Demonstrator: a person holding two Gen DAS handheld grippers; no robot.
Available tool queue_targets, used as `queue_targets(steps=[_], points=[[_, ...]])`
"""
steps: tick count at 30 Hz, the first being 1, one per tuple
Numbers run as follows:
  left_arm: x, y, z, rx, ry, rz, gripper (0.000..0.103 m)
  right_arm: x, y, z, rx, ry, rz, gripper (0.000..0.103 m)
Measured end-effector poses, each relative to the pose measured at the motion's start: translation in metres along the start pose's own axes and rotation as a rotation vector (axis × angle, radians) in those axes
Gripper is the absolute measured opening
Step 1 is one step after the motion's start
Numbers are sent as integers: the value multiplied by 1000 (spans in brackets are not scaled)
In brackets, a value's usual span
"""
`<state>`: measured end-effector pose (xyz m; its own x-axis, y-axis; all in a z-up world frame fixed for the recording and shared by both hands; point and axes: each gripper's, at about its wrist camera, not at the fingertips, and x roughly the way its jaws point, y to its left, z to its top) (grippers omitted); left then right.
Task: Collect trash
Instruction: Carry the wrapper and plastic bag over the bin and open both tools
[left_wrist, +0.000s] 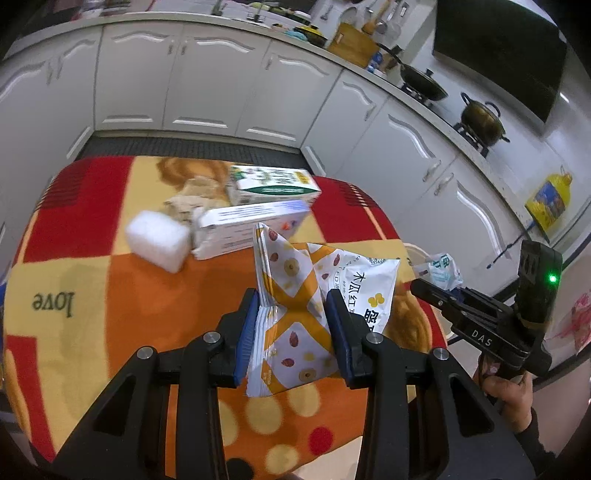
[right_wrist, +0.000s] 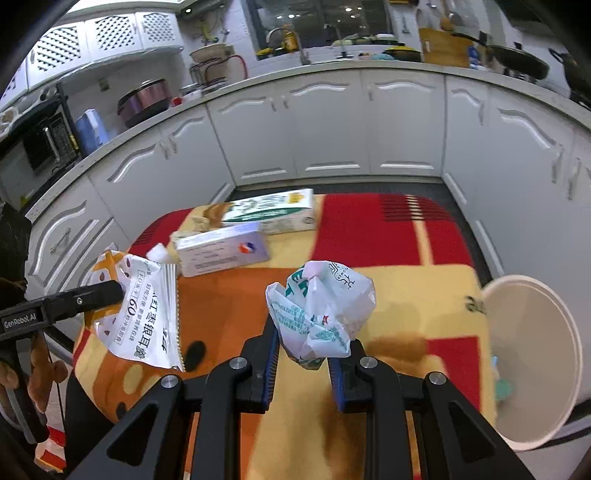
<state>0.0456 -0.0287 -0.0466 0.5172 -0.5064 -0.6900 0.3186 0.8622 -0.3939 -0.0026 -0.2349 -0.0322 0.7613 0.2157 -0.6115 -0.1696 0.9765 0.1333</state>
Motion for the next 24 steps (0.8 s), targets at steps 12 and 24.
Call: queue_targets(steps=[12,24], points=[[52,-79,11,109,42,-35,35,-37,-72,-24,113,-14,-108,23],[128,-158,24,187,110,-76,35,-51,-153,-51,247,17,-219,23]])
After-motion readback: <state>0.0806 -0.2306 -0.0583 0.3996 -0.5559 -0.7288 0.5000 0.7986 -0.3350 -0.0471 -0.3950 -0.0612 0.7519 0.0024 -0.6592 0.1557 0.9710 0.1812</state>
